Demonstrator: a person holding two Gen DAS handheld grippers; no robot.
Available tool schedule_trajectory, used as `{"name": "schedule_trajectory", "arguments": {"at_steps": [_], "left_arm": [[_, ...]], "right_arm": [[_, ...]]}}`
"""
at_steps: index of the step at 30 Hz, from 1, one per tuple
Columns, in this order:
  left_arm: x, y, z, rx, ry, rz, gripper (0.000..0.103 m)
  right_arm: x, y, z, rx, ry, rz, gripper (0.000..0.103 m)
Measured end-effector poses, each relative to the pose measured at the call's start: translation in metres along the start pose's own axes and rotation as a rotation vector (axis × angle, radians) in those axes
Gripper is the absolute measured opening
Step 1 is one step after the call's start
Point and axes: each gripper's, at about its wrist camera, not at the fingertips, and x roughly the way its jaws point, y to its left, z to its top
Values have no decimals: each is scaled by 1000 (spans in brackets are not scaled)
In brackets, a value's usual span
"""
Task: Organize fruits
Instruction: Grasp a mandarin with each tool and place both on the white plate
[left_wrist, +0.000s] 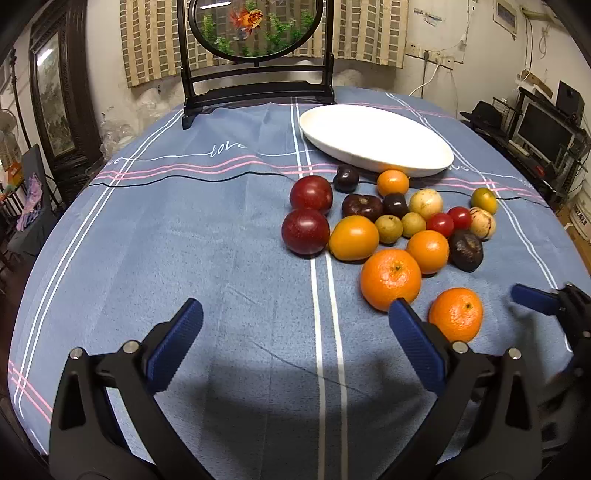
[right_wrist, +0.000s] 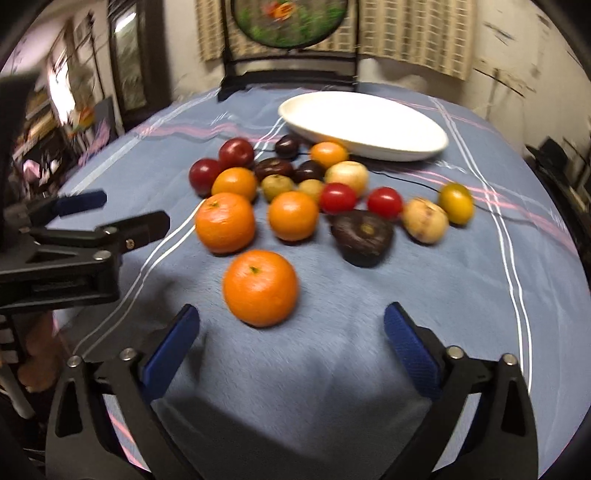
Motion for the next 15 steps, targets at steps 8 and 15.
{"name": "schedule_trajectory", "arguments": {"at_steps": [8, 15], "left_arm": [[8, -11, 6, 13, 47, -52, 101], [27, -51, 10, 77, 105, -75, 101]], "right_arm": [[15, 7, 8, -47, 59, 78, 44], [-15, -51, -13, 90, -8, 78, 44]]}}
